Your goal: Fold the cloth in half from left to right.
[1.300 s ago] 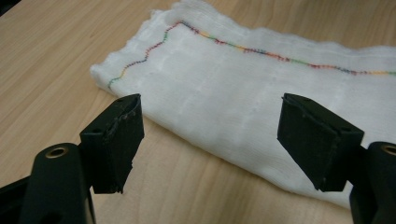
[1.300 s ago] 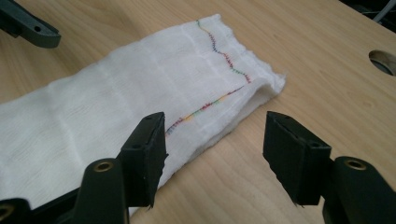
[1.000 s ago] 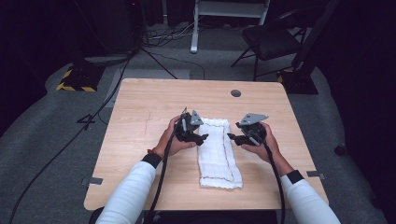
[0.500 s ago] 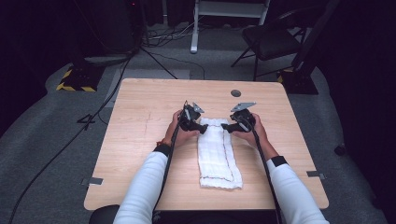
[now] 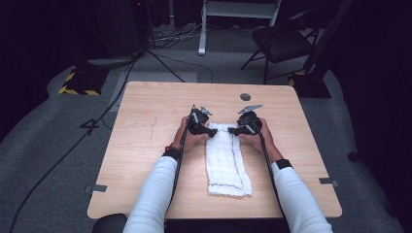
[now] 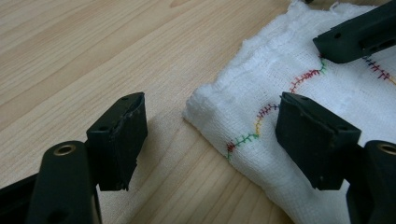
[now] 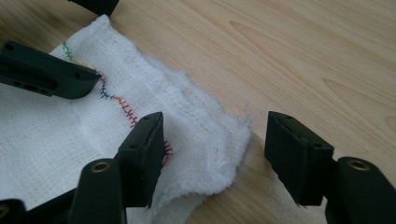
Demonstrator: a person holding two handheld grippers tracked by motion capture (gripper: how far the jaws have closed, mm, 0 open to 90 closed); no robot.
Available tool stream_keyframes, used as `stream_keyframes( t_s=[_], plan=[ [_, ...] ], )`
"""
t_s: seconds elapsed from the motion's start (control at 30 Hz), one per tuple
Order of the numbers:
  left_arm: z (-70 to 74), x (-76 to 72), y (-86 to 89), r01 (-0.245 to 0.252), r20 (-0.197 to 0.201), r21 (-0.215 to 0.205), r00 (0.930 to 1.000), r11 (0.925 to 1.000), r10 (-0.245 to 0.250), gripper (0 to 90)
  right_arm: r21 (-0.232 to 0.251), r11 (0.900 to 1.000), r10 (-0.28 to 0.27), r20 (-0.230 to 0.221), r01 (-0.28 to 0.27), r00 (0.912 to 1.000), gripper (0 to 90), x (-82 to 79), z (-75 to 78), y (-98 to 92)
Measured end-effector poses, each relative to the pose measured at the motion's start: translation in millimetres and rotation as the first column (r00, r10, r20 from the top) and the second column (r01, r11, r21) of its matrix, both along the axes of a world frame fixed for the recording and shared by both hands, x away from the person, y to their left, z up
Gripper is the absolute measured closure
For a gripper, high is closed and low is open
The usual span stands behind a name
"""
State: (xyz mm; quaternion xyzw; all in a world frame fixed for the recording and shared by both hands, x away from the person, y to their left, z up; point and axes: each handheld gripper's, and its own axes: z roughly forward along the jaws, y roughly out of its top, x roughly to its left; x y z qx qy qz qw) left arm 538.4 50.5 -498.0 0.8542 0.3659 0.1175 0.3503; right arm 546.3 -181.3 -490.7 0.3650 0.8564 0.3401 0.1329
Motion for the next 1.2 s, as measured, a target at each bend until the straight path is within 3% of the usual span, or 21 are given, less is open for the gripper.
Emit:
stream_keyframes(
  t_s=[0.1, 0.13, 0.3, 0.33, 0.4, 0.57, 0.73, 0.83, 0.87, 0.97, 1.2],
  plan=[
    [1.3, -1.0, 0.3, 0.016, -0.005, 0.000, 0.9999, 0.9999, -0.016, 28.6, 0.022, 1.000, 0.003, -0.014, -0.002, 0.9999, 42.4, 0.0, -1.1, -1.2],
    [1.8, -1.8, 0.0, 0.026, -0.010, -0.005, 0.9996, 0.9996, -0.026, 33.8, 0.022, 1.000, 0.004, -0.012, -0.003, 0.9999, 43.2, -0.2, -1.2, -1.2],
    [3.4, -4.6, -0.9, 0.073, -0.023, -0.022, 0.9970, 0.9971, -0.073, 53.6, 0.022, 0.999, 0.037, -0.022, -0.037, 0.9990, 62.6, -4.5, 0.9, 2.2],
    [3.5, -4.6, -0.6, 0.081, -0.031, -0.031, 0.9961, 0.9962, -0.082, 61.4, 0.027, 0.999, 0.046, -0.022, -0.046, 0.9987, 68.4, -6.1, 0.8, 2.5],
    [4.1, -4.0, -0.6, 0.097, -0.037, -0.035, 0.9945, 0.9947, -0.098, 63.9, 0.029, 0.998, 0.052, -0.026, -0.051, 0.9983, 71.1, -6.9, 1.1, 3.1],
    [6.9, -2.0, -3.9, 0.102, -0.039, -0.012, 0.9939, 0.9947, -0.103, 75.4, -0.021, 0.998, 0.065, -0.002, -0.065, 0.9979, 79.3, -10.5, 4.2, 10.1],
    [11.8, -0.1, -8.7, 0.086, 0.012, 0.015, 0.9962, 0.9962, -0.086, 81.0, -0.033, 0.999, 0.030, 0.048, -0.029, 0.9984, 81.6, -10.5, 7.9, 11.1],
    [23.3, 2.5, -13.2, 0.071, 0.066, 0.024, 0.9952, 0.9972, -0.072, 82.2, -0.029, 1.000, 0.012, 0.114, -0.009, 0.9935, 82.3, -10.8, 17.8, 8.8],
    [23.3, 2.5, -13.2, 0.071, 0.066, 0.024, 0.9952, 0.9972, -0.072, 82.4, -0.029, 1.000, 0.012, 0.114, -0.009, 0.9935, 82.3, -10.8, 17.8, 8.8],
    [34.0, 4.6, -14.4, 0.056, 0.093, -0.017, 0.9942, 0.9983, -0.054, 82.9, -0.029, 1.000, -0.007, 0.164, 0.012, 0.9864, 82.4, -11.2, 28.7, 6.7],
    [60.6, 6.4, -16.4, 0.071, 0.145, -0.032, 0.9872, 0.9970, -0.065, 83.2, 0.000, 1.000, -0.016, 0.225, 0.017, 0.9742, 82.7, -13.3, 55.5, -0.9]
  ],
)
